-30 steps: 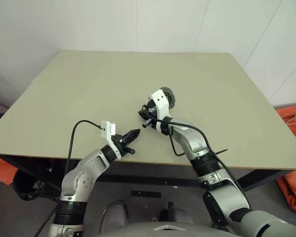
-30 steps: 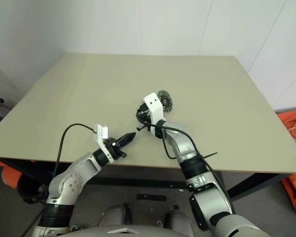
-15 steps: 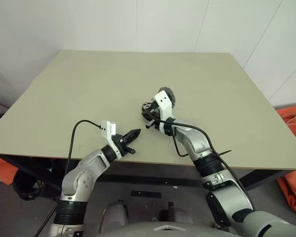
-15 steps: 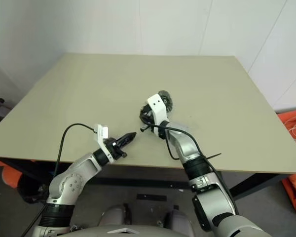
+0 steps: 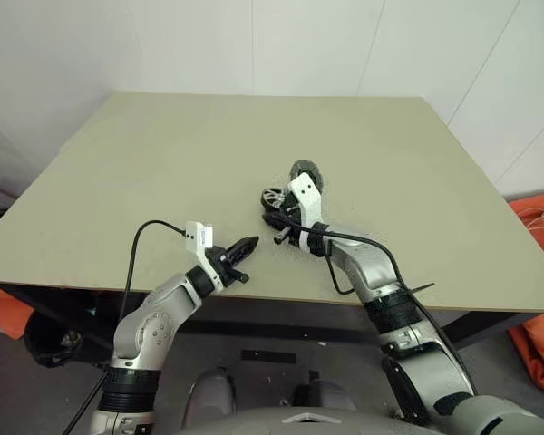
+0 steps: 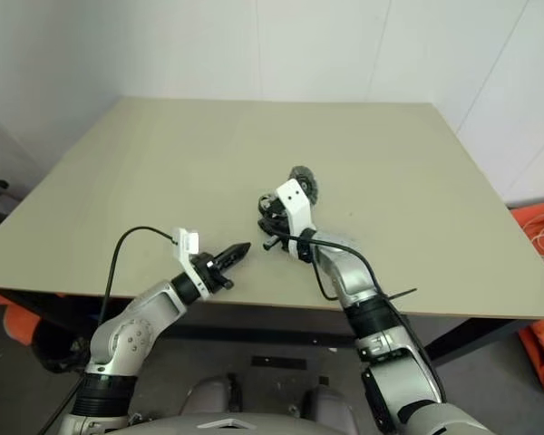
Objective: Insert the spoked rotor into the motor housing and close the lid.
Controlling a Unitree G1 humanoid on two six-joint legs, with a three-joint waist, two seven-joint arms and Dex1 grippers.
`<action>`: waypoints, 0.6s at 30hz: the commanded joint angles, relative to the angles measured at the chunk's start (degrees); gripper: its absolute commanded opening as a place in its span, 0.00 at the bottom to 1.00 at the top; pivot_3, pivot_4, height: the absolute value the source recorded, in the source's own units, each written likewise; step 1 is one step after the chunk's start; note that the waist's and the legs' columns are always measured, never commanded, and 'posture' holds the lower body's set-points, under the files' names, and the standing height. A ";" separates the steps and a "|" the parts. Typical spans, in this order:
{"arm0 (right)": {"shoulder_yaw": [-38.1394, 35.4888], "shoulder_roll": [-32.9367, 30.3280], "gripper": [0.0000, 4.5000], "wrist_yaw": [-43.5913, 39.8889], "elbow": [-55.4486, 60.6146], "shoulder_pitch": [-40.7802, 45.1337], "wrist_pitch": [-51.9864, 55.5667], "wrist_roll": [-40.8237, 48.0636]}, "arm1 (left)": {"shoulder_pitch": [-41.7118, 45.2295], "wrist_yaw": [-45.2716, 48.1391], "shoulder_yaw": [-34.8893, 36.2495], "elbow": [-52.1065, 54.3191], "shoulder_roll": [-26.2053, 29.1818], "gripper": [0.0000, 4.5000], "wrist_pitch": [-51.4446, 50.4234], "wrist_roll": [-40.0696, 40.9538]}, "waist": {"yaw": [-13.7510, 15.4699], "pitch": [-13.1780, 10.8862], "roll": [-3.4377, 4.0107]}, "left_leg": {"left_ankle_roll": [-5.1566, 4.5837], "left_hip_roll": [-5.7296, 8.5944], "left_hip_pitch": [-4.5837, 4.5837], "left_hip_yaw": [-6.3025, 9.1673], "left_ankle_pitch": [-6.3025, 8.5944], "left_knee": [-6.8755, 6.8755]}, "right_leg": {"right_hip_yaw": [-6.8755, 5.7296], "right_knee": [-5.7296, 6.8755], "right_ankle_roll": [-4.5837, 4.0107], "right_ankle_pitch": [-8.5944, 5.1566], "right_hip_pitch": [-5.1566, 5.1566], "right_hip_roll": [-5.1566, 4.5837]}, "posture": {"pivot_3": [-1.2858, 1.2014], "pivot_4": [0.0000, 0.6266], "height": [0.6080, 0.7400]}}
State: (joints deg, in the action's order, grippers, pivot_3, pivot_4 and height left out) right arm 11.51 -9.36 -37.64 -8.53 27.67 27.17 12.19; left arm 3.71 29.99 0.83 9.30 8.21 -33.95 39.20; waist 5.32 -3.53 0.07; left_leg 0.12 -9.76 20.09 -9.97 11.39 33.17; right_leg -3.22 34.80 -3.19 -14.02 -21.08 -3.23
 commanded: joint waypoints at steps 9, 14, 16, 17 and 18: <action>-5.54 -2.76 0.28 0.32 15.47 -2.21 11.50 9.96 | 0.47 1.18 0.26 2.45 -0.08 0.00 0.19 1.25 | 0.17 0.00 -0.01 | -0.11 0.00 -0.16 0.00 0.07 0.04 | 0.00 -0.01 0.02 -0.01 0.16 -0.01 | 0.52 0.00 1.00; -13.01 1.52 0.65 12.78 13.48 -0.27 22.81 12.39 | 0.39 1.13 0.38 2.36 -0.11 0.00 0.10 1.31 | -0.01 0.01 0.00 | 0.11 -0.02 -0.13 0.00 -0.07 0.01 | 0.00 0.04 0.02 -0.01 0.06 0.01 | 0.52 0.00 1.00; -17.17 3.99 0.65 17.24 13.55 0.99 28.02 14.50 | 0.31 1.04 0.43 2.46 -0.11 0.00 -0.02 1.38 | 0.02 0.01 0.01 | 0.12 -0.01 -0.10 0.00 -0.07 -0.02 | 0.00 0.04 0.01 -0.01 0.02 0.01 | 0.52 0.00 1.00; -19.33 5.12 0.65 19.48 13.52 1.73 30.92 15.41 | 0.29 1.00 0.45 2.49 -0.11 0.00 -0.08 1.41 | 0.03 0.01 0.01 | 0.12 -0.01 -0.09 0.00 -0.07 -0.02 | 0.00 0.03 0.00 -0.01 0.01 0.01 | 0.52 0.00 1.00; -21.67 6.28 0.65 21.68 13.40 2.49 34.07 16.47 | 0.25 0.97 0.50 2.48 -0.09 0.00 -0.14 1.44 | 0.01 0.01 0.01 | 0.11 0.00 -0.08 0.00 -0.07 -0.04 | 0.00 0.03 0.00 -0.01 0.01 0.01 | 0.52 0.00 1.00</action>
State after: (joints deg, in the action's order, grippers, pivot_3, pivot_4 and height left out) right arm -7.12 -3.75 -18.92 3.47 28.10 57.56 25.83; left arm 3.69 30.46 0.84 9.43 8.20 -34.24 39.52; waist 5.33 -3.52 0.08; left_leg 0.23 -9.75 20.01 -9.97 11.33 33.12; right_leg -3.22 34.83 -3.20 -14.03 -21.08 -3.22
